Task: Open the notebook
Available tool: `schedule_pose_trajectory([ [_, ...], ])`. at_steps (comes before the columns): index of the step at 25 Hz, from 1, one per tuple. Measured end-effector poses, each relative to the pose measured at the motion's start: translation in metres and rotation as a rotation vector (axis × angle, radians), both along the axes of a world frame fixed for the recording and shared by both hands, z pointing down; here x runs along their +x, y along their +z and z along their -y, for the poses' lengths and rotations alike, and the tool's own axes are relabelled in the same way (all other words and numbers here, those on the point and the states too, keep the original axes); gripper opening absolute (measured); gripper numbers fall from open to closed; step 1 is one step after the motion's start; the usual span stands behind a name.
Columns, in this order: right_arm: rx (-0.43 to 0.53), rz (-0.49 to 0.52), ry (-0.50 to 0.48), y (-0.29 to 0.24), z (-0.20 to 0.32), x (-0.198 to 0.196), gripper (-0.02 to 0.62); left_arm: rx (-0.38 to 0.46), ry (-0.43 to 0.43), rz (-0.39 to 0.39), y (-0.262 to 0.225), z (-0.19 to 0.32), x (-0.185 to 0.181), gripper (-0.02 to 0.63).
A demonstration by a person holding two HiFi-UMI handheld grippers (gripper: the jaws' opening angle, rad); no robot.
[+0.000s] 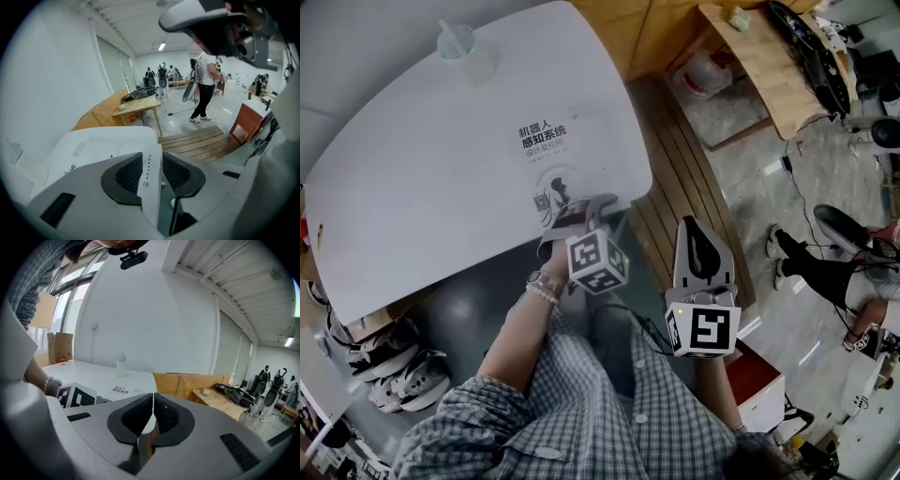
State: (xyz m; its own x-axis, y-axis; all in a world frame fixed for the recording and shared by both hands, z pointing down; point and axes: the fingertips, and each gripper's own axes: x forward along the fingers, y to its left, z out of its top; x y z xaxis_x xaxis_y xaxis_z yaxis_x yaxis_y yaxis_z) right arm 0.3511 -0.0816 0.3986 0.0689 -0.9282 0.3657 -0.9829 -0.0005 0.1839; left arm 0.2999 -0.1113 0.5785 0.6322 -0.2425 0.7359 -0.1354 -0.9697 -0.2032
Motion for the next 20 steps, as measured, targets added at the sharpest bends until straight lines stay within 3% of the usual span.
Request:
schedule_pose_trajectory([
  [6, -0.027, 0.003, -0.001, 0.01, -0.002, 0.002, 0.023, 0.014, -0.008, -0.001, 0.001, 0.002, -0.001, 0.13],
  [11, -0.099, 0.051, -0.034, 0.036, -0.001, 0.0, 0.023, -0.073, -0.037, -0.041, -0.003, 0.001, -0.002, 0.104],
  [20, -0.298, 0.564, -0.045, 0.122, 0.03, -0.012, 0.052, -0.1, -0.061, -0.08, -0.011, -0.002, -0.003, 0.055],
])
